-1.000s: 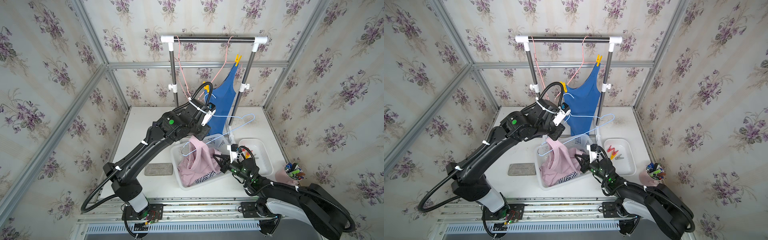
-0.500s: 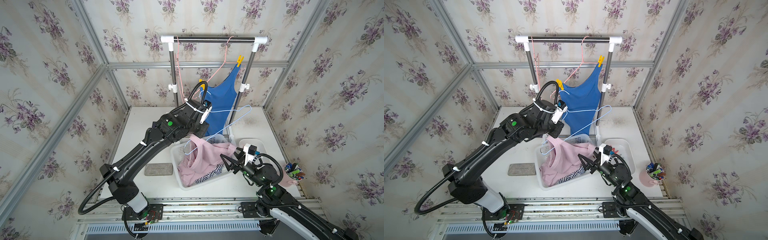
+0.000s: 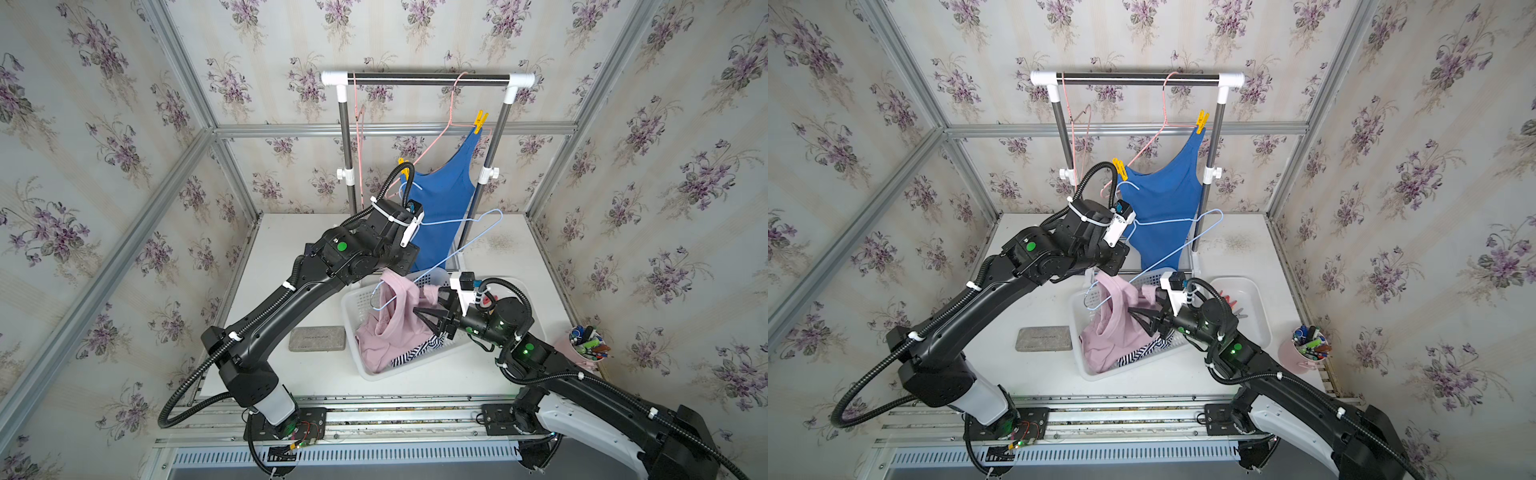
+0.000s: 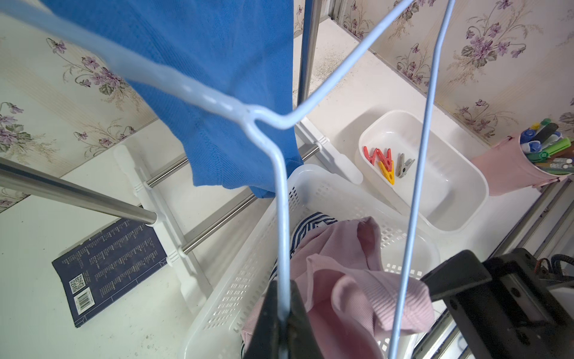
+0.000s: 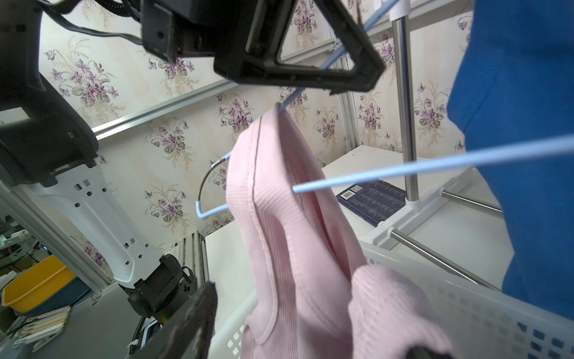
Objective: Remove the clothespins securing tank tops to the hanger
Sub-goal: Remove the tank top from the hanger.
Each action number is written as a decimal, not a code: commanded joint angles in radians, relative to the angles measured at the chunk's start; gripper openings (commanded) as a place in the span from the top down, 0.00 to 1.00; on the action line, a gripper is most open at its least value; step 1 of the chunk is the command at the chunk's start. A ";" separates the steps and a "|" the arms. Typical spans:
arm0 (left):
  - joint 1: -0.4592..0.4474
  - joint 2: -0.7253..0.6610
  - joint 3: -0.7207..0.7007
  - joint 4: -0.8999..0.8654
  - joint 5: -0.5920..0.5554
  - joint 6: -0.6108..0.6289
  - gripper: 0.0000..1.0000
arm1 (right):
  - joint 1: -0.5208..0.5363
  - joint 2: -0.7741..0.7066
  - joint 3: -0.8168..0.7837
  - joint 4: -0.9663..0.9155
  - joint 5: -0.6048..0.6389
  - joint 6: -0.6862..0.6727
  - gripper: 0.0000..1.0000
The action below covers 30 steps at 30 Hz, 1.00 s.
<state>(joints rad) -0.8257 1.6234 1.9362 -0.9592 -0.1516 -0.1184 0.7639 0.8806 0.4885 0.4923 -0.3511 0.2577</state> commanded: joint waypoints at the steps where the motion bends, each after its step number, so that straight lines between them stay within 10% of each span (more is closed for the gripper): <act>1: 0.000 -0.009 -0.001 0.039 -0.011 -0.021 1.00 | 0.011 0.034 0.070 -0.129 0.095 -0.089 0.26; 17: 0.001 -0.034 -0.035 0.015 -0.413 0.076 1.00 | 0.010 0.105 0.415 -1.226 0.291 0.082 0.21; 23: 0.007 -0.052 -0.037 0.007 -0.488 0.111 1.00 | -0.017 0.026 0.452 -1.222 0.422 0.092 0.21; 30: 0.005 -0.066 -0.034 0.007 -0.277 0.055 1.00 | 0.018 -0.098 0.248 -0.632 0.171 -0.013 0.37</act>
<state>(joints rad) -0.8211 1.5646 1.8996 -0.9596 -0.4931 -0.0307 0.7624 0.8028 0.7876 -0.4423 -0.0807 0.2886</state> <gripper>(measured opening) 0.064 0.634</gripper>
